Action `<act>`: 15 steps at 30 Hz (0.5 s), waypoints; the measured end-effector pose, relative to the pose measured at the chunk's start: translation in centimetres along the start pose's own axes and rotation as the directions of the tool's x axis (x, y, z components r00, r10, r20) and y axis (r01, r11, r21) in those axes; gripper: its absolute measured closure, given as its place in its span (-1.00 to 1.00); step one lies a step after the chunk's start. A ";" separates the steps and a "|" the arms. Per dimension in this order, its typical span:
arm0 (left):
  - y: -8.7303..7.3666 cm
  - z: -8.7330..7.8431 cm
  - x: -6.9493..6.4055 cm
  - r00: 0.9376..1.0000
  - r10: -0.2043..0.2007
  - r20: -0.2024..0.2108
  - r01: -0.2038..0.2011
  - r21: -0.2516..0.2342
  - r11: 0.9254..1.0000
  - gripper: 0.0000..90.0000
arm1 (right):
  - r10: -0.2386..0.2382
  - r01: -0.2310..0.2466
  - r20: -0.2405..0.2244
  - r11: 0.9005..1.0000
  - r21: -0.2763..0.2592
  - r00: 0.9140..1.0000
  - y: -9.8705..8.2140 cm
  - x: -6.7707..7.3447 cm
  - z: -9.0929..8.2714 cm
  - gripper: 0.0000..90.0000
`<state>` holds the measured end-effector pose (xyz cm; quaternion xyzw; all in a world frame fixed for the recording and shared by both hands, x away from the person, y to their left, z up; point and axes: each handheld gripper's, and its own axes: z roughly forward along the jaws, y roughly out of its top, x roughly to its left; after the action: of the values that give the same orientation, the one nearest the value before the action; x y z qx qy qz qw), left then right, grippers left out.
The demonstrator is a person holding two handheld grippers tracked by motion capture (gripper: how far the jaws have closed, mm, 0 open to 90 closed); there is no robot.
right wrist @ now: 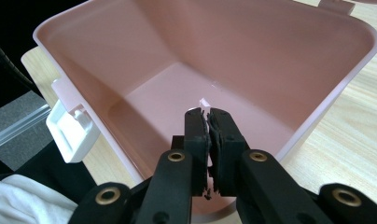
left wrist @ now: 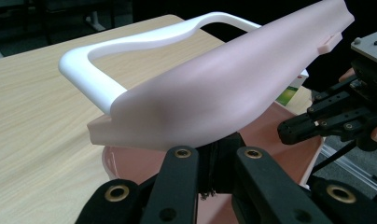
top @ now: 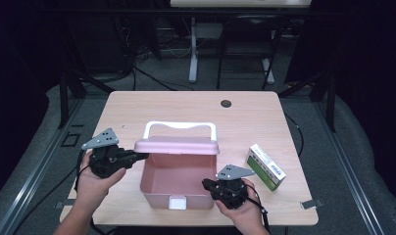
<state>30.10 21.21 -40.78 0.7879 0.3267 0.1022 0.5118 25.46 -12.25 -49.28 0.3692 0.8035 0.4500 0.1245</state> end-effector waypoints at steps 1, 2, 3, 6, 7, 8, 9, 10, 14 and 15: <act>0.2 0.0 0.1 1.000 0.004 0.000 -0.004 0.003 1.000 0.99 | -0.002 0.002 0.001 1.000 0.000 1.000 0.0 0.0 0.0 0.91; 0.2 0.0 0.1 1.000 0.001 -0.001 -0.001 0.001 1.000 0.99 | -0.002 0.002 0.002 1.000 0.000 1.000 0.0 0.0 0.0 0.92; 0.3 0.1 0.1 1.000 0.001 -0.001 -0.001 -0.001 1.000 0.99 | -0.003 0.003 0.003 1.000 -0.001 1.000 0.0 -0.1 0.0 0.92; 0.7 0.1 0.2 1.000 0.002 -0.003 -0.002 -0.004 1.000 0.99 | 0.001 -0.001 0.004 1.000 -0.003 1.000 0.0 -0.2 0.0 0.92; 0.8 0.2 0.3 1.000 -0.001 -0.003 0.001 -0.011 1.000 0.99 | 0.000 0.000 0.007 1.000 -0.002 1.000 0.0 -0.3 0.0 0.92; 0.8 0.2 0.3 1.000 -0.001 -0.003 0.001 -0.011 1.000 0.99 | 0.000 0.000 0.007 1.000 -0.002 1.000 0.0 -0.3 0.0 0.92; 0.9 0.2 0.4 1.000 0.002 -0.006 -0.002 -0.014 1.000 0.99 | 0.006 -0.006 0.004 1.000 -0.001 1.000 0.0 -0.3 0.0 0.91; 0.9 0.2 0.4 1.000 0.002 -0.006 -0.002 -0.014 1.000 0.99 | 0.006 -0.006 0.004 1.000 -0.001 1.000 0.0 -0.3 0.0 0.91; 1.3 0.3 0.6 1.000 -0.006 -0.009 0.006 -0.023 1.000 0.99 | 0.004 -0.004 0.004 1.000 -0.004 1.000 -0.1 -0.3 0.0 0.90; 1.4 0.3 0.7 1.000 -0.010 -0.012 0.010 -0.024 1.000 0.99 | 0.002 -0.002 0.006 1.000 -0.005 1.000 -0.1 -0.2 0.0 0.90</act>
<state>31.40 21.06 -39.80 0.7796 0.3326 0.1084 0.5195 25.55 -12.45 -49.35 0.3712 0.8015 0.4512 0.1275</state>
